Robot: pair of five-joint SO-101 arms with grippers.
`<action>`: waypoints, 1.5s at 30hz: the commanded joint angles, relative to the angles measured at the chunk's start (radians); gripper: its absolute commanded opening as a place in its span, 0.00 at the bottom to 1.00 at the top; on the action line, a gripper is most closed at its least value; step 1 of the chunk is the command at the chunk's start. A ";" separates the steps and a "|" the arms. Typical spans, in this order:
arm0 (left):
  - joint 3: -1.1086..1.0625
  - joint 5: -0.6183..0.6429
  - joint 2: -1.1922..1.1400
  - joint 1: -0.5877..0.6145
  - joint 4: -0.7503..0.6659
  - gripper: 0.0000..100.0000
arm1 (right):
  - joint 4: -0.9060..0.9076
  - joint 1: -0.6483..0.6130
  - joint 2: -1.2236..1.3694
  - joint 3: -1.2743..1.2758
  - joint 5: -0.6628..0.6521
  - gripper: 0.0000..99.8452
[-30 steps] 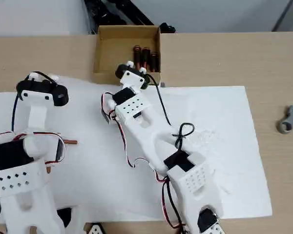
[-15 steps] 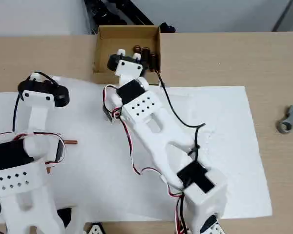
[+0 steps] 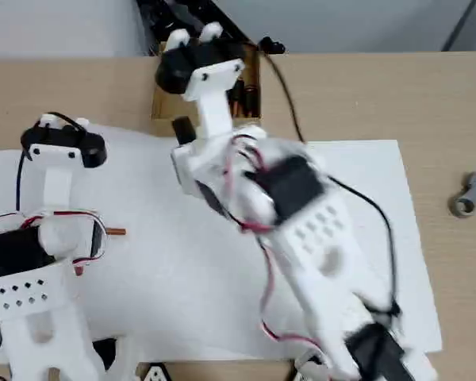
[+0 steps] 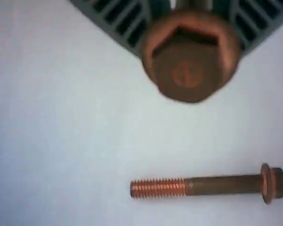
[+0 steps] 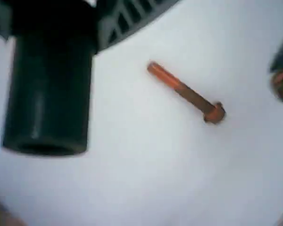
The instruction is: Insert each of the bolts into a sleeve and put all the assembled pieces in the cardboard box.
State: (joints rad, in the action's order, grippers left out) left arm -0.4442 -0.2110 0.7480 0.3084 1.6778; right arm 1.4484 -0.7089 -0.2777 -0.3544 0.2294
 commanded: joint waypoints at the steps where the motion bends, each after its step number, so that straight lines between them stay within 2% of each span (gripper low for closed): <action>1: 0.005 0.014 0.017 -0.002 -0.044 0.01 | -0.015 0.007 -0.171 -0.014 -0.041 0.03; 8: 0.005 0.025 0.015 -0.002 -0.097 0.01 | -0.022 0.010 -0.394 0.006 -0.043 0.02; 14: 0.008 0.100 0.015 -0.003 -0.178 0.01 | -0.077 0.157 -0.545 0.238 -0.043 0.02; 19: 0.010 0.152 0.015 -0.028 -0.259 0.01 | -0.374 0.208 -0.734 0.638 -0.043 0.02; 24: 0.012 0.198 0.015 -0.183 -0.359 0.01 | -0.754 0.206 -0.920 1.083 -0.043 0.02; 28: 0.012 0.239 0.015 -0.270 -0.462 0.01 | -1.007 0.206 -1.012 1.321 -0.044 0.01; 32: 0.012 0.241 0.017 -0.305 -0.528 0.01 | -1.121 0.205 -1.052 1.444 -0.044 0.01; 36: 0.021 0.285 0.023 -0.348 -0.611 0.01 | -1.136 0.142 -1.063 1.533 -0.044 0.01; 39: 0.108 0.327 0.018 -0.399 -0.626 0.01 | -1.144 0.110 -1.063 1.580 -0.044 0.01; 45: 0.305 0.331 0.015 -0.516 -0.620 0.01 | -1.333 0.143 -1.059 1.685 -0.044 0.01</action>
State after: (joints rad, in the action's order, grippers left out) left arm -0.2524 0.1128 0.7465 -0.1580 1.0886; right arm 0.2025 -0.5738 -1.3226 1.3165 0.1941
